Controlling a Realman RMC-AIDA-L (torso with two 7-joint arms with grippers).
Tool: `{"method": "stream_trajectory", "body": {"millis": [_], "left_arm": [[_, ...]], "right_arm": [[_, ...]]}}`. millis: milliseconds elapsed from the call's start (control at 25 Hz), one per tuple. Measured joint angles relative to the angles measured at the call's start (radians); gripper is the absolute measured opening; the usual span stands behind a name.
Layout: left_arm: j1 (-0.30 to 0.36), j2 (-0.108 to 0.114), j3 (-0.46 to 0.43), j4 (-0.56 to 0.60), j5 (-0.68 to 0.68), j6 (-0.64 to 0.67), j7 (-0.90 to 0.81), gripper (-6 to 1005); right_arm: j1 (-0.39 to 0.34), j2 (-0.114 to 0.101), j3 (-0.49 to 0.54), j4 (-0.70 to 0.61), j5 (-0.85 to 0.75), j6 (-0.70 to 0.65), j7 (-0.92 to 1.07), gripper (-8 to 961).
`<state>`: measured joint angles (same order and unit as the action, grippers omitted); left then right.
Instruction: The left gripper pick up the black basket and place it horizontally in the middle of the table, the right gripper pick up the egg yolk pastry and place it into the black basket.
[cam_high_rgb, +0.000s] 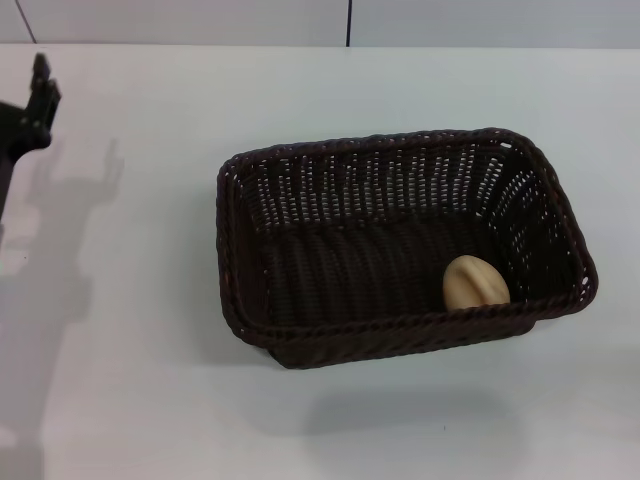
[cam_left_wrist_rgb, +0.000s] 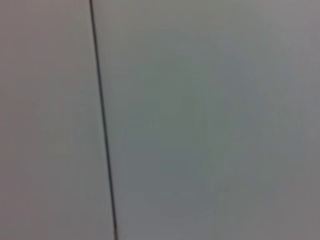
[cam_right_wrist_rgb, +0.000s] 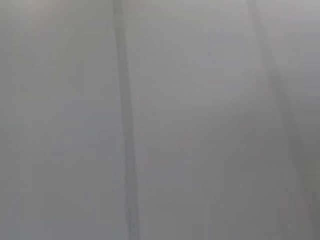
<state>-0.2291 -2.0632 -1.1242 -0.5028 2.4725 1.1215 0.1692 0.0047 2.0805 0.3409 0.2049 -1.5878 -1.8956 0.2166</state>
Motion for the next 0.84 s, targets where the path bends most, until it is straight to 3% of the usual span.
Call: {"method": "stream_trajectory", "body": {"millis": [80, 840], "left_arm": [[0.011, -0.001, 0.0, 0.03, 0.0, 0.021, -0.031, 700], [0.026, -0.008, -0.04, 0.099, -0.017, 0.034, -0.103, 751]], "right_arm": [[-0.022, 0.004, 0.037, 0.003, 0.048, 0.02, 0.014, 745], [-0.03, 0.006, 0.042, 0.004, 0.065, 0.03, 0.011, 745]]}}
